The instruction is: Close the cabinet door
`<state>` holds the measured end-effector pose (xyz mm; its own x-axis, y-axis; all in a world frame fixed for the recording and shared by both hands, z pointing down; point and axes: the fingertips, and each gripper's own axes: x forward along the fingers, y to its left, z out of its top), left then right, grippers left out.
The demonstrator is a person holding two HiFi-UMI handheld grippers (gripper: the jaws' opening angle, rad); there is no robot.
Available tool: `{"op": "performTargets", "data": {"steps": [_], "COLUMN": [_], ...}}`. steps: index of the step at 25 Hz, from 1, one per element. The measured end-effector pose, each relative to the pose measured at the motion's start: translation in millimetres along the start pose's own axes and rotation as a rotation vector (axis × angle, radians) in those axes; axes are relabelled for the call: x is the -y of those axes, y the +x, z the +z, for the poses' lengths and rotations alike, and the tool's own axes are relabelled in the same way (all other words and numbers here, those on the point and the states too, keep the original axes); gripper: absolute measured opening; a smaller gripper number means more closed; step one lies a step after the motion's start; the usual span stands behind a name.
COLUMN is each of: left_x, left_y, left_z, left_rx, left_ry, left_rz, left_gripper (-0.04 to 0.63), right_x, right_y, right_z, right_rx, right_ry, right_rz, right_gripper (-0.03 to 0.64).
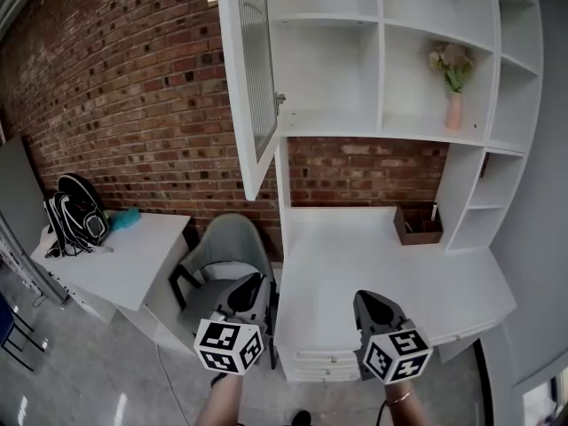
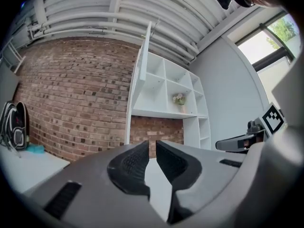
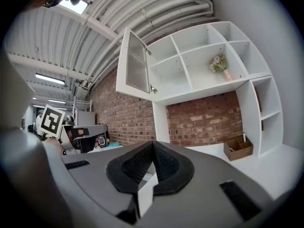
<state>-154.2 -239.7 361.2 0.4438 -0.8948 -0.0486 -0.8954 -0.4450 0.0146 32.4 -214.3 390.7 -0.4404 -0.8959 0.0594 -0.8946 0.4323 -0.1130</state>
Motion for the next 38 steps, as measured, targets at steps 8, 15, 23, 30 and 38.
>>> {"op": "performTargets", "data": {"steps": [8, 15, 23, 30, 38], "left_x": [-29.9, -36.5, -25.7, -20.2, -13.5], "left_y": [44.3, 52.3, 53.9, 50.7, 55.2], "left_z": [68.1, 118.7, 163.8, 181.6, 183.1], "left_rx": [0.11, 0.208, 0.278, 0.296, 0.288], "left_ry": [0.082, 0.104, 0.15, 0.152, 0.156], "left_rz": [-0.034, -0.051, -0.058, -0.056, -0.024], "left_gripper": [0.08, 0.11, 0.121, 0.121, 0.097], "right_x": [-9.6, -26.5, -36.0, -40.4, -27.1], "right_y": [50.8, 71.8, 77.4, 70.6, 62.3], "right_z": [55.1, 92.8, 137.3, 157.1, 156.4], "right_rx": [0.082, 0.138, 0.207, 0.232, 0.224], "right_ry": [-0.071, -0.102, -0.157, -0.192, -0.198], "right_rz": [0.02, 0.042, 0.075, 0.096, 0.086], "right_gripper": [0.0, 0.0, 0.0, 0.001, 0.001]}}
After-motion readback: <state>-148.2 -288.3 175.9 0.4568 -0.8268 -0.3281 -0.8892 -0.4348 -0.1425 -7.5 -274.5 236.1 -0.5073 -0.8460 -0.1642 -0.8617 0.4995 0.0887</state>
